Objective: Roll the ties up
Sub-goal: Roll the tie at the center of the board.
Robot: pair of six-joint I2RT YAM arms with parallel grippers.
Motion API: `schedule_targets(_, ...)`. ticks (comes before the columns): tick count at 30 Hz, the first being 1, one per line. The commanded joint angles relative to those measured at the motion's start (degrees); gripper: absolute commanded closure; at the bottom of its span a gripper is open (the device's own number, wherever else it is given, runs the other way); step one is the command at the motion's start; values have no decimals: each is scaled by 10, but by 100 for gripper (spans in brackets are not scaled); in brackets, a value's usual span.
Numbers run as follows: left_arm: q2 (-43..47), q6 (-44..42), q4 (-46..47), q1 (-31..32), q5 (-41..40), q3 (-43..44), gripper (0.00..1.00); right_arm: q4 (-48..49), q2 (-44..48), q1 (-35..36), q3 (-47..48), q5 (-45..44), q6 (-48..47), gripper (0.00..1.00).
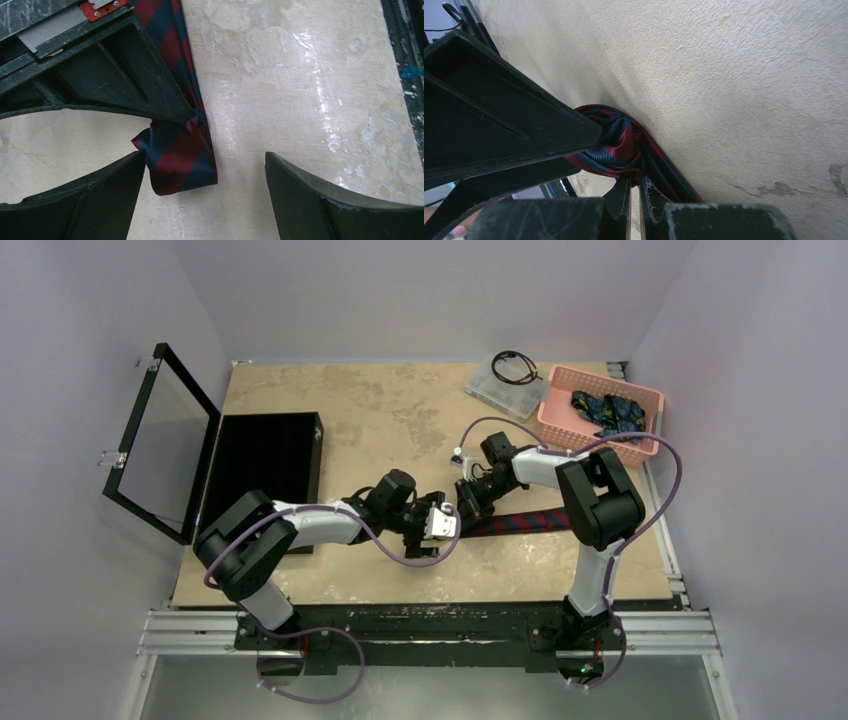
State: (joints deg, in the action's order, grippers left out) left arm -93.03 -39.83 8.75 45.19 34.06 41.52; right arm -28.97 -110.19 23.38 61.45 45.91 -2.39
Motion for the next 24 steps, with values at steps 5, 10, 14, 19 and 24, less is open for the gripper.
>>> schedule_targets(5,-44,66,54,5,-55,39,13,21,6,9,-16,-69,-21,100)
schedule_targets(10,-72,46,46,6,-40,59,24,7,7,9,-6,-52,-24,100)
schedule_targets(14,-75,21,30,11,-31,59,33,-6,14,9,-2,-35,-27,100)
schedule_targets(19,-81,-2,16,13,-37,55,51,-25,28,9,7,0,-30,83)
schedule_targets(24,-87,14,10,13,-51,59,63,-46,46,4,20,31,-27,69)
